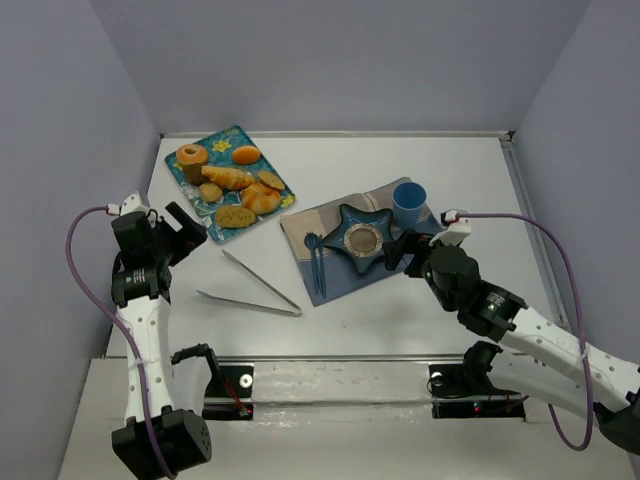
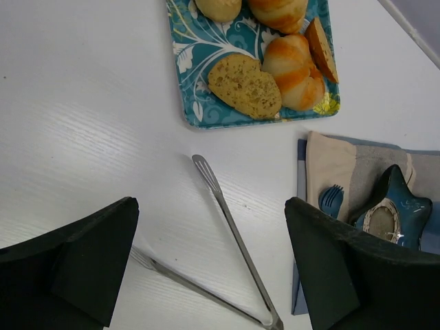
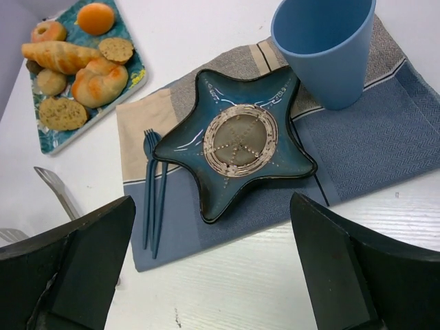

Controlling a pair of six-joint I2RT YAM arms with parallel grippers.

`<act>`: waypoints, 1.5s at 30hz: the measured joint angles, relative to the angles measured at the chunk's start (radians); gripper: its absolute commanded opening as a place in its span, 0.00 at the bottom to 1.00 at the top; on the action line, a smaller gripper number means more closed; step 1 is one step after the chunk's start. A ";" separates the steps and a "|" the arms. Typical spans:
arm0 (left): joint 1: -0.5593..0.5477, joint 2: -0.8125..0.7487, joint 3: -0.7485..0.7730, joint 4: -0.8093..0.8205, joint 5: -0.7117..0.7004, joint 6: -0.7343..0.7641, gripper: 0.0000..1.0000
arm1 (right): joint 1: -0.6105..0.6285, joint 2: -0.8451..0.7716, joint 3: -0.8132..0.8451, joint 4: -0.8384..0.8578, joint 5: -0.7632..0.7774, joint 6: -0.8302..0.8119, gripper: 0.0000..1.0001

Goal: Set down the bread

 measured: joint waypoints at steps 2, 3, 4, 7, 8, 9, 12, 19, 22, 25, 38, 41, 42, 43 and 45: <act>0.000 0.000 -0.001 0.002 0.006 0.000 0.99 | 0.000 0.016 0.000 0.000 -0.001 -0.001 1.00; 0.000 0.000 -0.002 0.005 0.010 0.000 0.99 | 0.000 0.023 0.000 0.000 -0.002 -0.002 1.00; 0.000 0.000 -0.002 0.006 0.013 0.000 0.99 | 0.000 0.026 0.000 0.000 -0.003 -0.003 1.00; 0.000 -0.002 -0.010 0.016 0.032 -0.008 0.99 | 0.000 0.029 0.000 0.001 -0.009 -0.011 1.00; 0.000 -0.007 -0.018 0.023 0.030 -0.025 0.99 | 0.000 0.029 -0.001 0.004 -0.011 -0.016 1.00; -0.001 -0.014 -0.027 0.025 0.026 -0.043 0.99 | 0.000 0.030 -0.003 0.006 -0.013 -0.019 1.00; -0.024 -0.084 -0.093 0.055 -0.009 -0.122 0.99 | 0.000 0.043 -0.006 0.023 -0.021 -0.044 1.00; -0.280 -0.123 -0.114 0.083 -0.156 -0.257 0.99 | 0.001 0.199 0.032 0.054 -0.177 -0.176 1.00; -0.421 -0.055 -0.101 0.084 -0.224 -0.290 0.99 | 0.031 0.365 0.147 0.074 -0.291 -0.269 1.00; -0.465 0.032 -0.056 0.056 -0.264 -0.295 0.99 | 0.126 0.576 0.302 0.127 -0.345 -0.418 1.00; -0.466 0.014 0.121 -0.135 -0.484 -0.236 0.99 | 0.319 1.151 0.611 0.214 -0.698 -0.830 1.00; -0.466 0.026 0.121 -0.152 -0.502 -0.216 0.99 | 0.315 1.205 0.644 0.208 -0.694 -0.843 1.00; -0.466 0.032 0.121 -0.153 -0.504 -0.209 0.99 | 0.315 1.217 0.654 0.207 -0.689 -0.845 1.00; -0.466 0.037 0.121 -0.153 -0.504 -0.205 0.99 | 0.315 1.222 0.661 0.206 -0.680 -0.846 1.00; -0.466 0.048 0.121 -0.153 -0.504 -0.196 0.99 | 0.314 1.235 0.680 0.207 -0.656 -0.847 1.00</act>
